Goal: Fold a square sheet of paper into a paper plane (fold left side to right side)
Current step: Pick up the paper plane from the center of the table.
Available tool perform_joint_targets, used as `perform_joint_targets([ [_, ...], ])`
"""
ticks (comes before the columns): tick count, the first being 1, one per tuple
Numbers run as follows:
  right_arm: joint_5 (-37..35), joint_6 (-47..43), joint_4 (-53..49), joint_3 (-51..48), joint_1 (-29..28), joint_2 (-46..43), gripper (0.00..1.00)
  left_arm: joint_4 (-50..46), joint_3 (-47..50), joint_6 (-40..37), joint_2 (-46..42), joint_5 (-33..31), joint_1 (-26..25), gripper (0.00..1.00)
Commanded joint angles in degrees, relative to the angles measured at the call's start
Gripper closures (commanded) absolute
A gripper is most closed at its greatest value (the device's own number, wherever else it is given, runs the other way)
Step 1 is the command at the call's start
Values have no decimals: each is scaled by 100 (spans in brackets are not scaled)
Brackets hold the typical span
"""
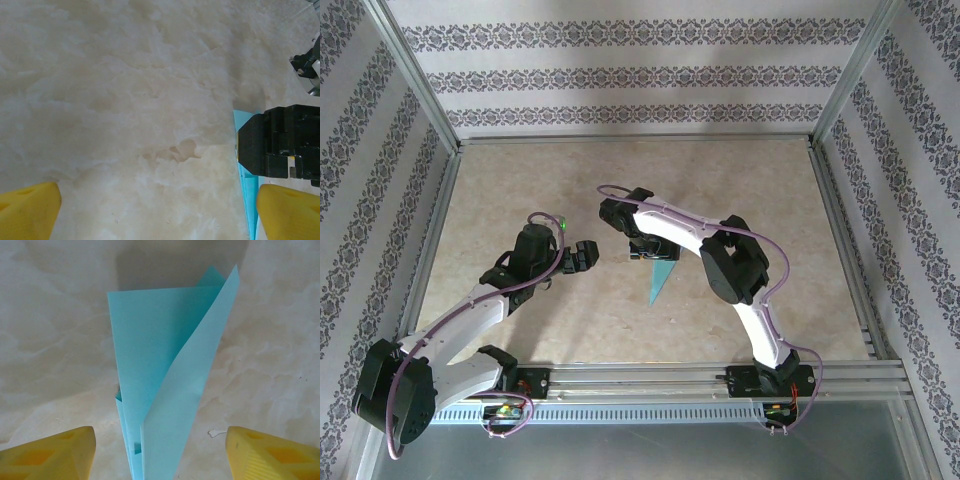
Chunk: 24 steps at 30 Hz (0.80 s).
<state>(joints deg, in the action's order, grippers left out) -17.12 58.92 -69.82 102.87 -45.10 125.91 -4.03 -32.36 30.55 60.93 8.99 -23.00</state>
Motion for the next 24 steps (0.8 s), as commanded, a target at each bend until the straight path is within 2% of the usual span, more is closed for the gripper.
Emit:
perform_joint_targets([
  [1,-155,231,-127,28,63,109,35,-138,95,-145,-40,54,100,0],
  [9,-211,427,-93,-223,124,78,47,-202,136,-84,-169,41,110,0],
  [13,-204,447,-41,-301,140,57,48,-202,156,-31,-179,59,110,0],
  [24,-116,570,38,-482,159,61,60,-298,139,-7,-236,77,112,0],
])
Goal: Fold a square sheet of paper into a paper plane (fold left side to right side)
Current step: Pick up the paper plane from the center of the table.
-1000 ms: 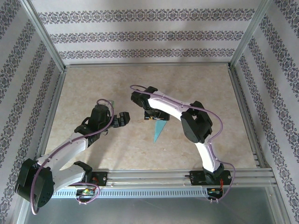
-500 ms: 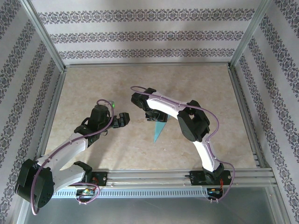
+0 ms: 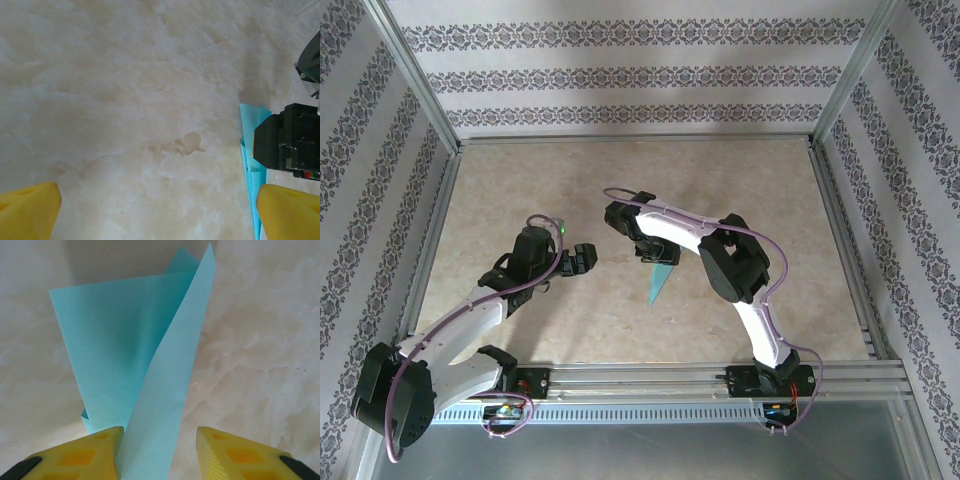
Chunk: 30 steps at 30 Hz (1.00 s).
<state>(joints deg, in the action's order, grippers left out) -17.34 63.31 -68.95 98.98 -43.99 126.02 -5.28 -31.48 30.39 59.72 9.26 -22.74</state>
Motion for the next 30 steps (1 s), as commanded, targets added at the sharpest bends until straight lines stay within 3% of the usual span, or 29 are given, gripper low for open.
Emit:
perform_joint_targets([
  [1,-92,131,-35,-106,48,40,62,-190,54,3,-128,50,81,0],
  [6,-41,177,-13,-174,40,-124,78,-272,15,-7,-187,18,88,0],
  [12,-213,210,162,-518,-5,-871,99,-351,-238,18,-123,454,162,0],
  [18,-385,-97,938,-1267,21,-2029,100,-241,-479,331,-23,1113,382,0],
  [25,478,-1316,3532,-3040,420,-3658,100,382,-363,951,-77,1815,586,0],
  [30,2772,-1750,6930,-4949,1214,-4654,100,874,-297,1182,-5,2366,622,3],
])
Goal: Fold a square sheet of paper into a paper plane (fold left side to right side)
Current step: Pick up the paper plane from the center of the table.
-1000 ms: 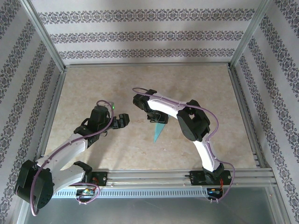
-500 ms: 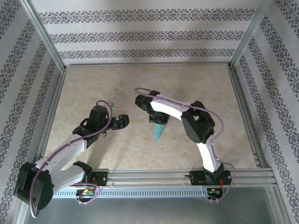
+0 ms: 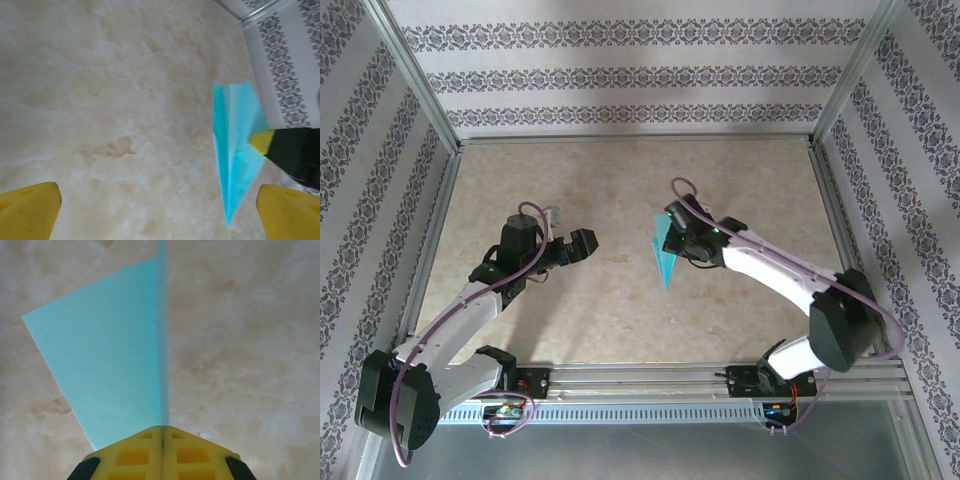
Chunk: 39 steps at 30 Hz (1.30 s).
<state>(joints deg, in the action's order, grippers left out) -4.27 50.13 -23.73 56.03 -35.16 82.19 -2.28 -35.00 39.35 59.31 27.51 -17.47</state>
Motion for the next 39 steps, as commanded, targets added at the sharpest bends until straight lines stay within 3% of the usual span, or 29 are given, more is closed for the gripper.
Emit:
perform_joint_targets([
  [1,1782,-396,2819,-876,469,-344,100,690,62,337,74,675,98,5],
  [8,3247,-517,4184,-1527,834,-309,100,1797,-15,953,775,1563,82,29],
  [15,4146,-58,5419,-1827,870,413,100,2507,-164,1171,1648,1891,-198,34],
  [23,4277,85,5690,-1907,853,763,100,2439,-310,1004,2005,1603,-543,42],
  [29,4271,91,5697,-1956,836,745,100,2353,-331,938,2142,1465,-583,58],
  [39,4311,102,5668,-1894,775,822,100,2413,-424,888,2364,1425,-717,59],
])
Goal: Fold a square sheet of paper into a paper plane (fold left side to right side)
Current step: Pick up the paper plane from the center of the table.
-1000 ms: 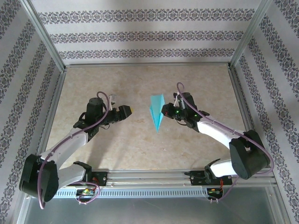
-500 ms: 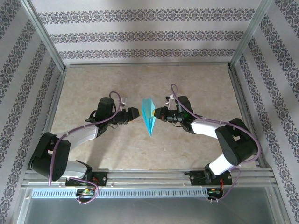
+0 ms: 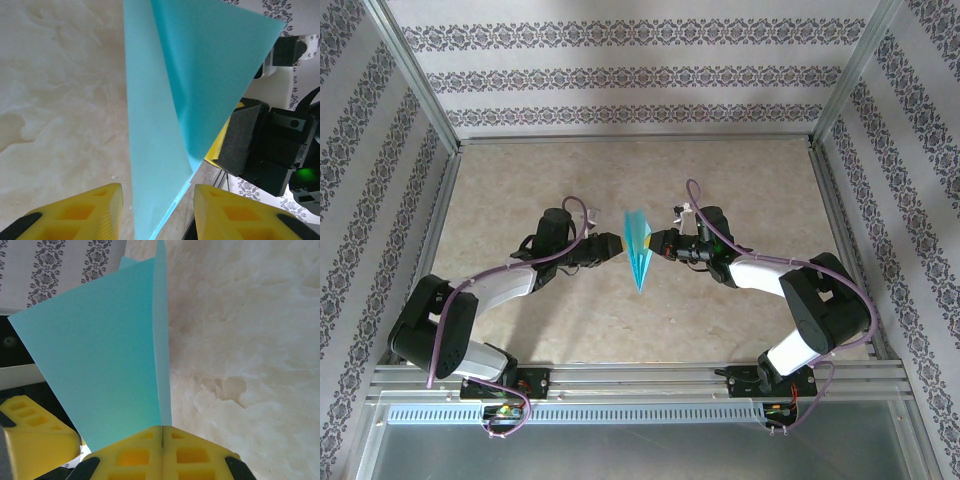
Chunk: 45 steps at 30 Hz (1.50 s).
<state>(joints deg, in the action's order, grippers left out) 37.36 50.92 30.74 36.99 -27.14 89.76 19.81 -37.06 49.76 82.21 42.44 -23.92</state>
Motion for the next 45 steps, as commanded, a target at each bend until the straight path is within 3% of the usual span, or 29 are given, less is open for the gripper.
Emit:
perform_joint_targets([
  [1,151,24,222,18,-29,69,100,186,-223,-170,100,-78,-71,60],
  [10,236,25,189,115,-112,169,100,157,-289,-237,277,-130,-116,77],
  [15,219,0,121,132,-115,200,100,-51,-310,-304,236,-244,-127,97],
  [17,176,-91,-56,162,-108,183,99,-140,-314,-292,187,-309,-123,100],
  [19,89,-205,-335,206,-95,129,90,-277,-339,-270,133,-379,-125,100],
  [20,-2,-272,-539,228,-83,70,80,-359,-351,-265,104,-430,-124,100],
  [22,-204,-428,-955,271,-47,-91,71,-502,-362,-238,37,-519,-137,100],
  [24,-501,-639,-1559,360,-20,-340,56,-709,-398,-229,-10,-611,-138,100],
  [30,-1440,-1448,-3928,1009,-127,-968,40,-900,-392,-159,-23,-760,-173,100],
  [34,-1548,-1453,-4791,1338,-328,-1081,39,-890,-405,-94,124,-815,-191,100],
  [38,-1404,-1479,-5416,1770,-648,-764,45,-1009,-477,-31,298,-888,-185,100],
  [45,-1363,-1286,-5203,2055,-1138,-288,51,-1025,-512,-32,482,-965,-192,100],
])
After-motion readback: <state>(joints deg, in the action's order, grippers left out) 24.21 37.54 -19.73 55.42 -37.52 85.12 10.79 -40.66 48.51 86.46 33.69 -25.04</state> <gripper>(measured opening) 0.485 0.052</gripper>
